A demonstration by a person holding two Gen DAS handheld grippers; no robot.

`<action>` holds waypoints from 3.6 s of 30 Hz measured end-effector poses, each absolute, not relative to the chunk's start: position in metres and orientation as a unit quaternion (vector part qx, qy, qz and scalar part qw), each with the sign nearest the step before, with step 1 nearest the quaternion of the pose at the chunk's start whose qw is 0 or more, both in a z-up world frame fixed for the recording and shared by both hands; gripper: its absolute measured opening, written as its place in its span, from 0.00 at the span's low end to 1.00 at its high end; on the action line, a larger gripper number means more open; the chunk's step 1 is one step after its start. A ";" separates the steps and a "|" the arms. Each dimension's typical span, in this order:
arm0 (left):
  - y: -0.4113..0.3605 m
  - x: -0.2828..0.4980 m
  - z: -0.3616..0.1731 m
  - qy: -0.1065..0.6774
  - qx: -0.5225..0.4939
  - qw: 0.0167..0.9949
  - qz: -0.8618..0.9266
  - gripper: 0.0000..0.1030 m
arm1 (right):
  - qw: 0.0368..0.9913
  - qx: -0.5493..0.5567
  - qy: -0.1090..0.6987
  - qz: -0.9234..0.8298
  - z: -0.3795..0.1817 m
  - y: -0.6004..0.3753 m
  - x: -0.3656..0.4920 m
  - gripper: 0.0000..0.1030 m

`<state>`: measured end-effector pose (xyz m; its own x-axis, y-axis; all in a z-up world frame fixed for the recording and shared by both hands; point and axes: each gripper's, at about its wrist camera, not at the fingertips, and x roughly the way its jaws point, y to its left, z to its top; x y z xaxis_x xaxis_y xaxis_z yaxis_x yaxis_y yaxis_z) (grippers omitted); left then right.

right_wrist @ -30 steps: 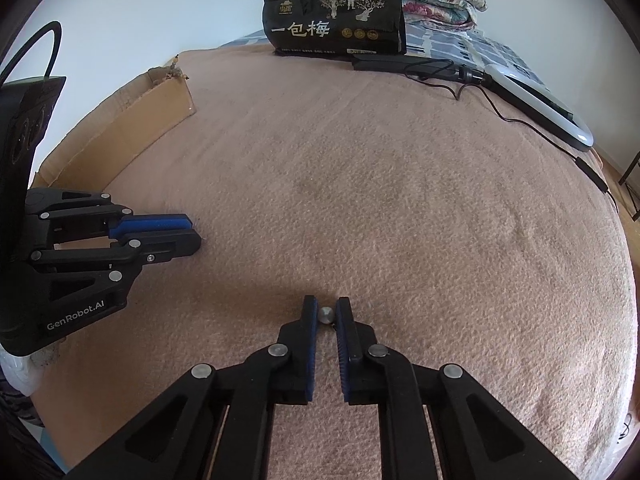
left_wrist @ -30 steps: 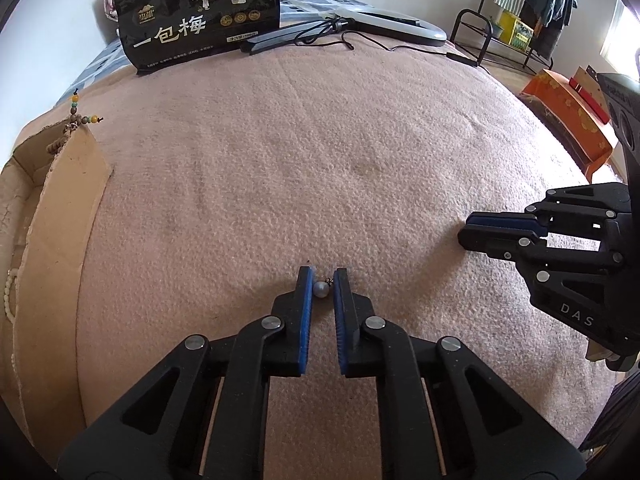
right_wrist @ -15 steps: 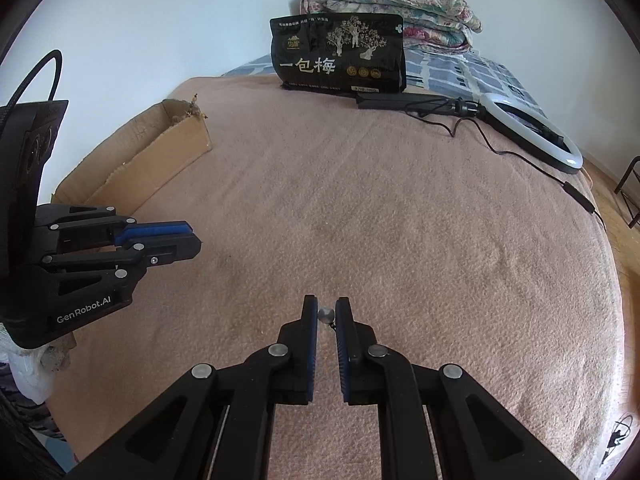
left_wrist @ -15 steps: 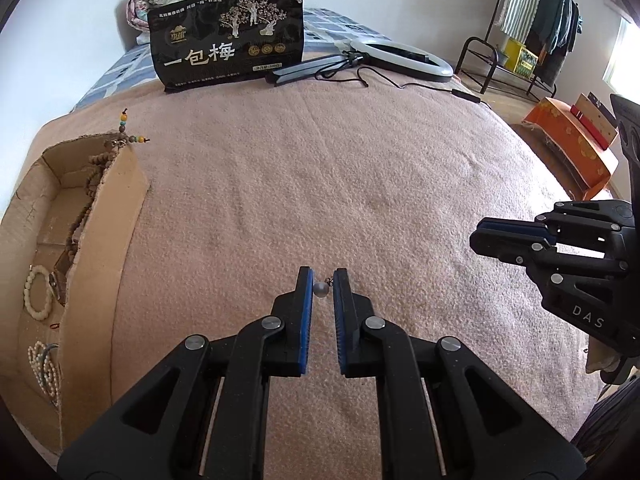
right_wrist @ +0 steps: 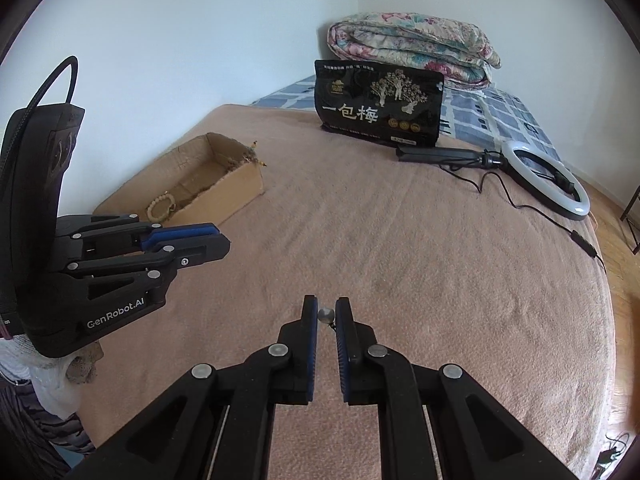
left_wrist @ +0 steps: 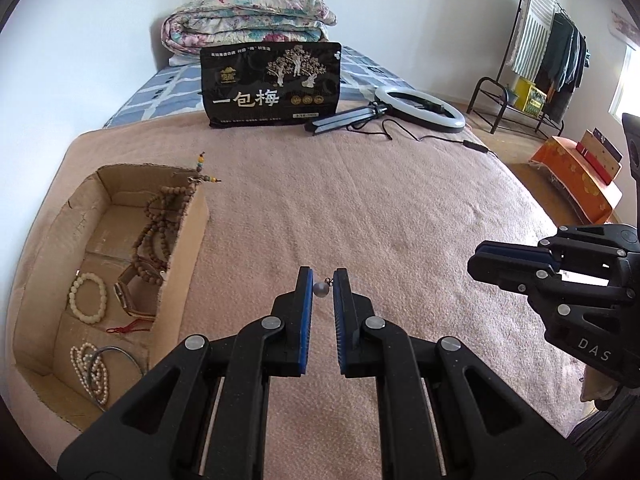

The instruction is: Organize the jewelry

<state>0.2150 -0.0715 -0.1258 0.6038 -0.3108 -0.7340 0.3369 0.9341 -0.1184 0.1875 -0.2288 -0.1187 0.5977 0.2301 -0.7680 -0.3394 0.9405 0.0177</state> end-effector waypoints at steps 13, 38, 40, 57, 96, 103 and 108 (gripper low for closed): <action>-0.012 0.208 -0.094 0.376 -0.020 0.916 -0.140 0.08 | 0.899 -0.076 0.386 0.194 -0.088 -0.180 0.181 0.06; 0.105 0.202 -0.091 0.368 -0.042 0.928 -0.043 0.08 | 0.889 -0.092 0.367 0.260 -0.082 -0.078 0.207 0.06; 0.111 0.201 -0.095 0.371 -0.043 0.927 -0.037 0.08 | 0.887 -0.089 0.368 0.263 -0.084 -0.073 0.211 0.06; 0.134 0.203 -0.113 0.384 -0.042 0.922 -0.013 0.08 | 0.877 -0.075 0.387 0.275 -0.105 -0.046 0.252 0.06; 0.135 0.203 -0.107 0.377 -0.053 0.925 -0.001 0.46 | 0.889 -0.066 0.377 0.251 -0.095 -0.036 0.280 0.70; 0.128 0.189 -0.093 0.364 -0.042 0.930 0.008 0.47 | 0.894 -0.066 0.367 0.248 -0.080 -0.049 0.264 0.76; 0.119 0.177 -0.078 0.349 -0.039 0.936 0.017 0.47 | 0.902 -0.069 0.351 0.241 -0.061 -0.063 0.245 0.82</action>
<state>0.1766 0.1188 -0.0777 0.7558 0.0037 -0.6547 -0.0584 0.9964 -0.0618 0.2453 -0.0630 -0.0613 0.6375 0.3853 -0.6672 -0.4827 0.8747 0.0439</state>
